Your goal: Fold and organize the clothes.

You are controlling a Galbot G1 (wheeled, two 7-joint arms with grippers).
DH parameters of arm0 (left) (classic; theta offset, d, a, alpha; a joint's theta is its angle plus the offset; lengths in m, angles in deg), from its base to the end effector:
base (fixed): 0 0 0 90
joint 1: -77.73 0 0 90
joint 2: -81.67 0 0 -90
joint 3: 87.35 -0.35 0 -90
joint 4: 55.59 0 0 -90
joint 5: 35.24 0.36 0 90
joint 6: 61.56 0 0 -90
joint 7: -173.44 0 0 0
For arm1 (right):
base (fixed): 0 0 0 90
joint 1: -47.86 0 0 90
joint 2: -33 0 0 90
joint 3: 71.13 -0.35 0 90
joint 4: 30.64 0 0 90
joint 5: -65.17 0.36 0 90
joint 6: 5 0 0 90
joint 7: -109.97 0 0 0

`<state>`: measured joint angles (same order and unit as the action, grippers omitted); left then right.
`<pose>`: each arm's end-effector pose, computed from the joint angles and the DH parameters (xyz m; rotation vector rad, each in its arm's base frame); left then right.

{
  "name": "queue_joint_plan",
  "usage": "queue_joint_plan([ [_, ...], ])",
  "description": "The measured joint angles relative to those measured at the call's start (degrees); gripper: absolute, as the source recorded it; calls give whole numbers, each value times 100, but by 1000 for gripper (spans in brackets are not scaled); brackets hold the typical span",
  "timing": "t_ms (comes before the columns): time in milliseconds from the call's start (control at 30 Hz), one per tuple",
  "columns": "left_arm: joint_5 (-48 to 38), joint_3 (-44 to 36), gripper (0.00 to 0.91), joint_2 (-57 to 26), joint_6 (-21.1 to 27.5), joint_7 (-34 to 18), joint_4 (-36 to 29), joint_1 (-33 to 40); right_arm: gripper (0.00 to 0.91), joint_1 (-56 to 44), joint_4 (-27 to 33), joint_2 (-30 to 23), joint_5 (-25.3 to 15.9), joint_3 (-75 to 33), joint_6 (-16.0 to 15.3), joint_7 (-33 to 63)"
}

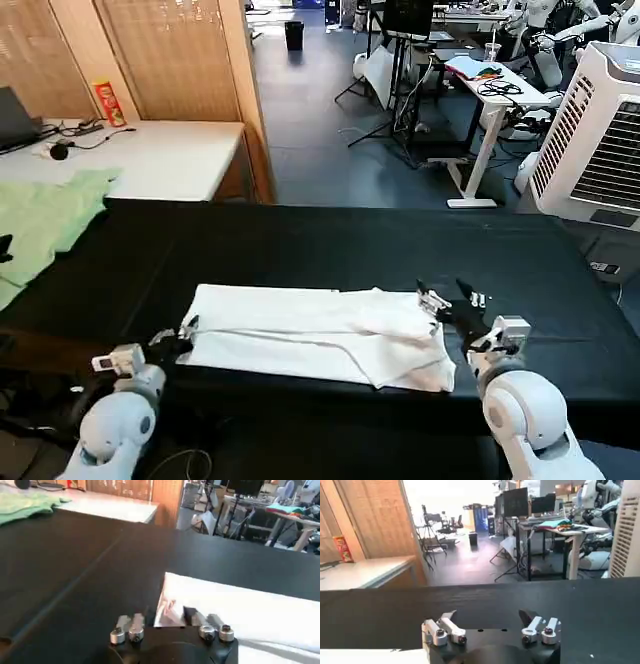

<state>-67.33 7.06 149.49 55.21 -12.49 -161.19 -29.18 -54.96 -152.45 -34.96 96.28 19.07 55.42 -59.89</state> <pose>0.2655 0.1203 -0.3152 0.0420 -2.6451 0.1781 0.2653 -0.0591 -0.2131 0.1359 -2.8875 -0.1367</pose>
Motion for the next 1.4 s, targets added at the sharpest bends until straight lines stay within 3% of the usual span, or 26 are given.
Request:
queue_joint_plan([
  [233, 474, -37, 0, -35, -52, 134, -103, 42, 878, 2, -17, -29, -6, -7, 1, -2],
  [367, 1148, -25, 0, -153, -325, 236, 6, 152, 878, -7, -53, -42, -8, -36, 2, -2],
  [700, 2233, 352, 0, -1145, -834, 143, 552, 361, 878, -89, -122, -134, -106, 4, 2, 10],
  [867, 2055, 342, 0, -1269, -696, 44, 422, 240, 878, -184, -149, -192, -236, -3, 13, 0],
  [1033, 1529, 71, 0, -960, -329, -159, -209, 62, 878, -326, -113, -274, -411, -90, 38, -23],
  [1233, 751, -585, 0, -331, 91, -545, -1053, 119, 878, -514, -47, -393, -624, -220, 102, -80],
  [1400, 396, -1256, 0, 163, 173, -557, -1210, 311, 878, -659, -44, -470, -712, -341, 123, -93],
])
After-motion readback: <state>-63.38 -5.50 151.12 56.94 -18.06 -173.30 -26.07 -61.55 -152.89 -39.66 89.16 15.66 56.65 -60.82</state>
